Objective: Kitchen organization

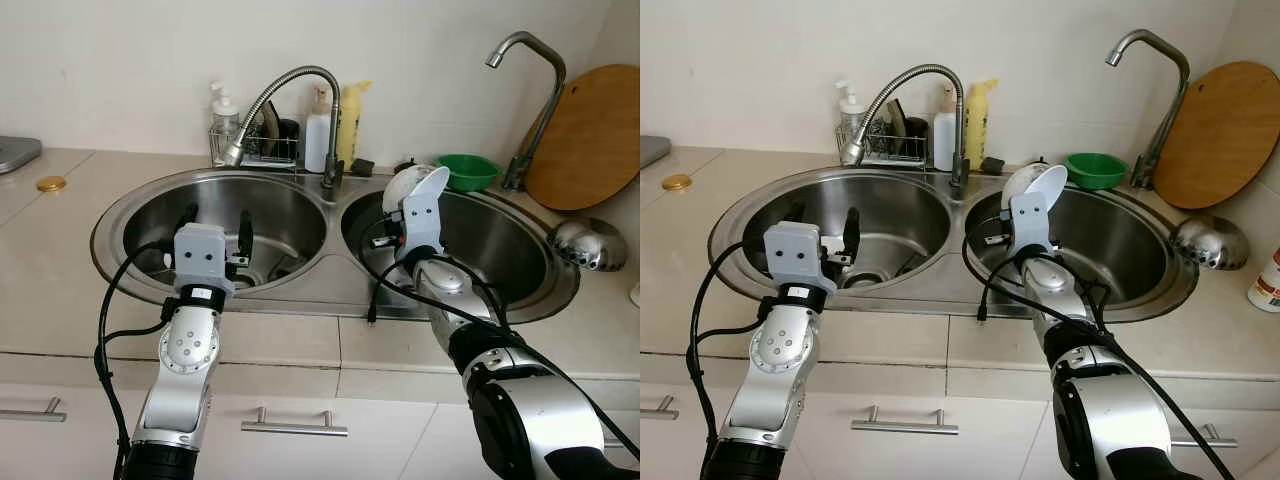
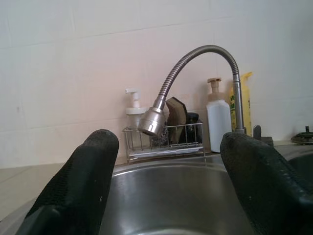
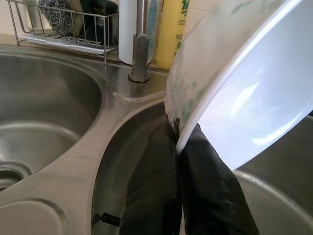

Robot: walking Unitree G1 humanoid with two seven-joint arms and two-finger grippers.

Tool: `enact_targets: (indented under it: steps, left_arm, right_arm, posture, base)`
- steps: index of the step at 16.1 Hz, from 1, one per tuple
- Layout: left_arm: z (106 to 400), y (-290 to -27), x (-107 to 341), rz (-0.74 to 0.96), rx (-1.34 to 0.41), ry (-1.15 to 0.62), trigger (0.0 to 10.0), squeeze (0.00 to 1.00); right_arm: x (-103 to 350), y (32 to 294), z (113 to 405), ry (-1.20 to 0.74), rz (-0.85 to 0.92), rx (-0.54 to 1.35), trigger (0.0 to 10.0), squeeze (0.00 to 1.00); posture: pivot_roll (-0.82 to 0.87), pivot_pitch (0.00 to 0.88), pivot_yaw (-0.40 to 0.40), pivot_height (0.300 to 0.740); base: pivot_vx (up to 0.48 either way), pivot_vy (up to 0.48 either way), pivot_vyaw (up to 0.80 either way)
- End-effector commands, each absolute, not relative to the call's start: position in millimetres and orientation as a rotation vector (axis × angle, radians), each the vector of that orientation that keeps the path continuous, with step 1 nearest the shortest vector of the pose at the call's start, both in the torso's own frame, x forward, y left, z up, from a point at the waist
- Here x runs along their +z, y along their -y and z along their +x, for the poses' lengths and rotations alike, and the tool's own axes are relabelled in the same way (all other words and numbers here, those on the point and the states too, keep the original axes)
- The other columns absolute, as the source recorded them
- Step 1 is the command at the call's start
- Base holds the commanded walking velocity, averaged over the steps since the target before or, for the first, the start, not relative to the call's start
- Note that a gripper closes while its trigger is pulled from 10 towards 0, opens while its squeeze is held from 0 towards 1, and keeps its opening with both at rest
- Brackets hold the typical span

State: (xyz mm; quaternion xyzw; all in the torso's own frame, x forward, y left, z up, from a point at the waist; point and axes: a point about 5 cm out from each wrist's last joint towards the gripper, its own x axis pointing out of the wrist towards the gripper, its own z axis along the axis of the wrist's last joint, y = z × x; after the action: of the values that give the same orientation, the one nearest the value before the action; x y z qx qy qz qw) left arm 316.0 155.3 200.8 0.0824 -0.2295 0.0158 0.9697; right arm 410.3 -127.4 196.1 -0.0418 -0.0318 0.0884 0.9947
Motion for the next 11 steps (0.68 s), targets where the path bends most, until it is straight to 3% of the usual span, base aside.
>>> enact_targets:
  steps: [1,11]
  left_arm:
    - [315.6,-155.9,201.1,0.168,0.035,0.462,10.0,0.0]
    - [315.6,-155.9,201.1,0.168,0.035,0.462,10.0,0.0]
  right_arm:
    - [202.3,132.3,412.9,0.063,-0.066,0.155,6.9,0.0]
    - [202.3,132.3,412.9,0.063,-0.066,0.155,6.9,0.0]
  posture:
    - [0.09,0.0,-0.056,0.74]
    - [0.09,0.0,-0.056,0.74]
  base:
    - [0.0,0.0,0.0]
    - [0.0,0.0,0.0]
